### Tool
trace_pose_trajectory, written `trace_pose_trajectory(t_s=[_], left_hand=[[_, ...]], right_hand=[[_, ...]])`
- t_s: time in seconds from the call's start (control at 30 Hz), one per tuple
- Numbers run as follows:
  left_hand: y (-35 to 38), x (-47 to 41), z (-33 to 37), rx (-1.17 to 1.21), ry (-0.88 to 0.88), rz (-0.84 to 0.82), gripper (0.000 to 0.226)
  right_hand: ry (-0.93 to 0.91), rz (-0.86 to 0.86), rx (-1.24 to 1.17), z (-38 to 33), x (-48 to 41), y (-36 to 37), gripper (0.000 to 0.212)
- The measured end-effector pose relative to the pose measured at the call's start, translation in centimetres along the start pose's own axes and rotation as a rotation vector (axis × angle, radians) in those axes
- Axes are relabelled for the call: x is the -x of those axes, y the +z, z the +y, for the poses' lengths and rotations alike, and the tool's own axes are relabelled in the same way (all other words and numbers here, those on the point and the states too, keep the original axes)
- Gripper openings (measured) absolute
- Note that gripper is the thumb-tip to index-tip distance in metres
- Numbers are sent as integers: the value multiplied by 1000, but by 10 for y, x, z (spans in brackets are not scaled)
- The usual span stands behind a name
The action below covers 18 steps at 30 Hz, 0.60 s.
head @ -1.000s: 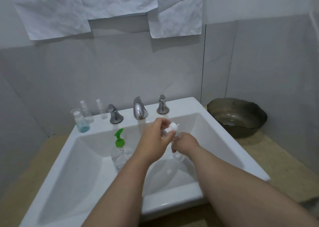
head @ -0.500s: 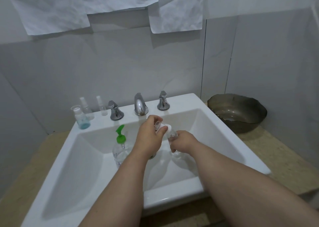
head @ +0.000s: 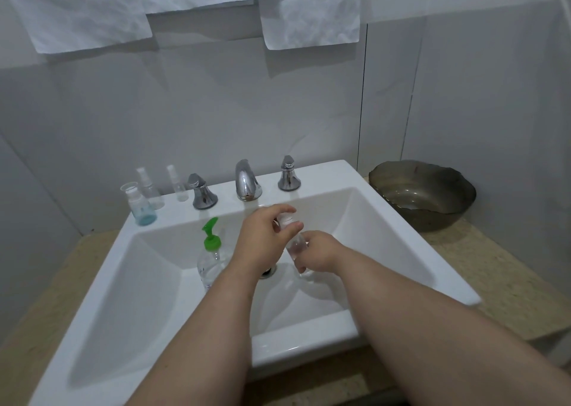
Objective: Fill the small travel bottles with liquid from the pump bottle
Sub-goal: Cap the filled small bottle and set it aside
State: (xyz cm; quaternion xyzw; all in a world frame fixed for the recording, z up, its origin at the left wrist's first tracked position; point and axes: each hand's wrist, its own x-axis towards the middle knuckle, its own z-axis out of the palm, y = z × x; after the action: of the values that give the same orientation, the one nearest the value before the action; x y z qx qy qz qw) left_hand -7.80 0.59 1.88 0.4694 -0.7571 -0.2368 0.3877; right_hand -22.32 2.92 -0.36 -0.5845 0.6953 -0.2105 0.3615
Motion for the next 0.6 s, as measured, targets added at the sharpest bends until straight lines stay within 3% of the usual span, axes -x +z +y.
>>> trace_pose_trajectory(t_s=[0.2, 0.33, 0.6], left_hand=[[0, -2, -3, 62, -64, -5, 28], [-1, -3, -2, 126, -123, -66, 41], [2, -3, -11, 124, -93, -50, 43]], right_hand=[[3, -3, -17, 0, 1, 0, 13], [-14, 7, -31, -3, 4, -2, 9], [-7, 2, -10, -2, 2, -2, 14]])
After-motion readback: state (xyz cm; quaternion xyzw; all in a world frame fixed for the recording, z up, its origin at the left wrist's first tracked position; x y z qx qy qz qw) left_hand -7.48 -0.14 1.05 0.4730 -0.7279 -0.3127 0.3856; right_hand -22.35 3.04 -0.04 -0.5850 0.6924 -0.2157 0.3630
